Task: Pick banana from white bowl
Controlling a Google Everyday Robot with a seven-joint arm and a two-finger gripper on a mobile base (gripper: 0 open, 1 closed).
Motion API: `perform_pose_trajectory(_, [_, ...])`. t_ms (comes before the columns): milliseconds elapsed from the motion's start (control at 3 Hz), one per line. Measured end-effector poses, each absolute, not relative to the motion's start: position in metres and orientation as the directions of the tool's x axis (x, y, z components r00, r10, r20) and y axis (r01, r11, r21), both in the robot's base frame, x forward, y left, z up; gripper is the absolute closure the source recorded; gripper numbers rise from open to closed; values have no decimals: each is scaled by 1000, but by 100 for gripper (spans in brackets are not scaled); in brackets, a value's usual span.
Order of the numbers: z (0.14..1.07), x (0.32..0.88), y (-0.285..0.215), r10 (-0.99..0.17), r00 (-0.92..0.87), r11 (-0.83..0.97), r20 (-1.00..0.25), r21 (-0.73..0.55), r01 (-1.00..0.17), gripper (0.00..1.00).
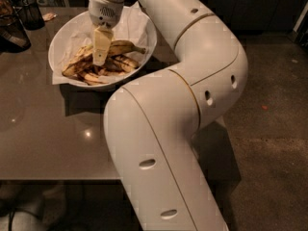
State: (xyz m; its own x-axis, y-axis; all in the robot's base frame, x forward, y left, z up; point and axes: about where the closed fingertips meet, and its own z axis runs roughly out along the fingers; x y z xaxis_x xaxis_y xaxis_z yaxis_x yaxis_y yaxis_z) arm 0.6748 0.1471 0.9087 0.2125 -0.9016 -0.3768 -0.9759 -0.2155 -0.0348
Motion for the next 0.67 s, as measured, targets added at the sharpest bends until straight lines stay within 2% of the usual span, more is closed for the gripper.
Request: perform_pose_trajectory(667, [894, 675, 146, -902, 207, -223, -378, -2, -975, 35])
